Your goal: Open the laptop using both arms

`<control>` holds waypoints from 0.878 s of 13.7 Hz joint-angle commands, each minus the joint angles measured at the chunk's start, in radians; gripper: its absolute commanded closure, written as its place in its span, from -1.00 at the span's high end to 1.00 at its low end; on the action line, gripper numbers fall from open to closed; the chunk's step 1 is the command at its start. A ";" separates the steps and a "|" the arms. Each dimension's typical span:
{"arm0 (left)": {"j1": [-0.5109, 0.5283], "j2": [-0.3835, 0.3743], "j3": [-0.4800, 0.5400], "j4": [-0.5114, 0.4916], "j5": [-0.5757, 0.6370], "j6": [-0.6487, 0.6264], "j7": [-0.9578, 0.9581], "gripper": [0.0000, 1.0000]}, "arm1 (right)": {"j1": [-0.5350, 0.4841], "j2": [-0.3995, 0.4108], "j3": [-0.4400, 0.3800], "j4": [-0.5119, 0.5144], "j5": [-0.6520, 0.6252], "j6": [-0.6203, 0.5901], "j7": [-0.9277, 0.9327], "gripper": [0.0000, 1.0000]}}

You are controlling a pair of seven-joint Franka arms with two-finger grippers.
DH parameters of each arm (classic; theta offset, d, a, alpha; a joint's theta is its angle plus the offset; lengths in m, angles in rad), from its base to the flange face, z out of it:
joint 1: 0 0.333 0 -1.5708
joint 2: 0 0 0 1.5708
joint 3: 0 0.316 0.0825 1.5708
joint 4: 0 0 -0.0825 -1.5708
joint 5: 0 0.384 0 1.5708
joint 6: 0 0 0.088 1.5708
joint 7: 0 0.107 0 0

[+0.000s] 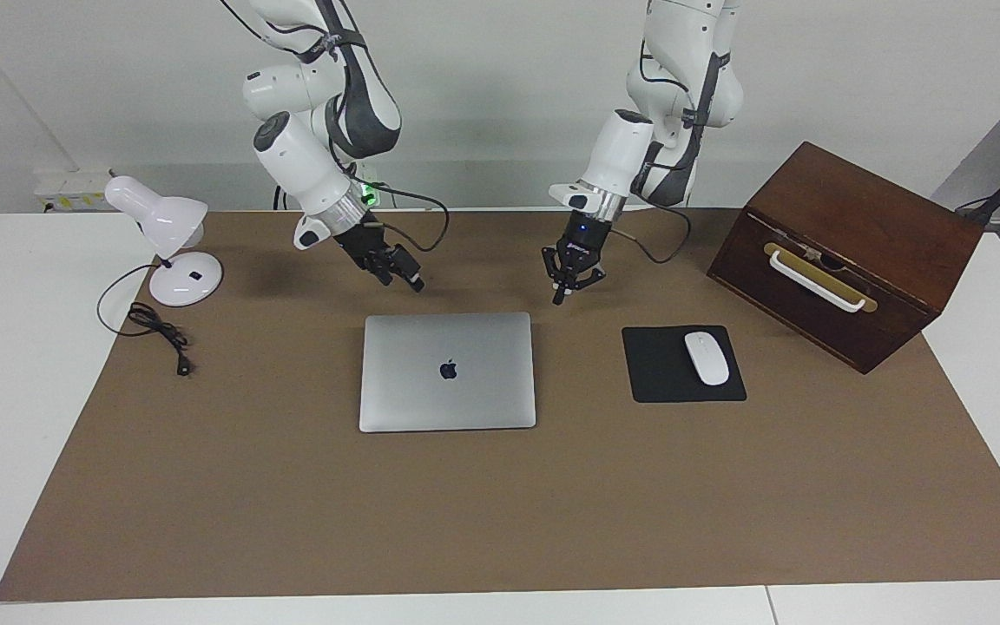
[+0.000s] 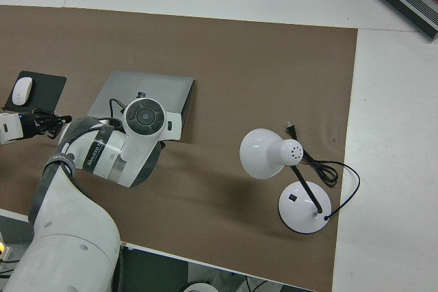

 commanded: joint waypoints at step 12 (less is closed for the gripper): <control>-0.071 0.250 0.017 0.140 -0.014 0.166 -0.013 -1.00 | 0.023 0.093 0.011 -0.009 0.052 0.140 0.042 1.00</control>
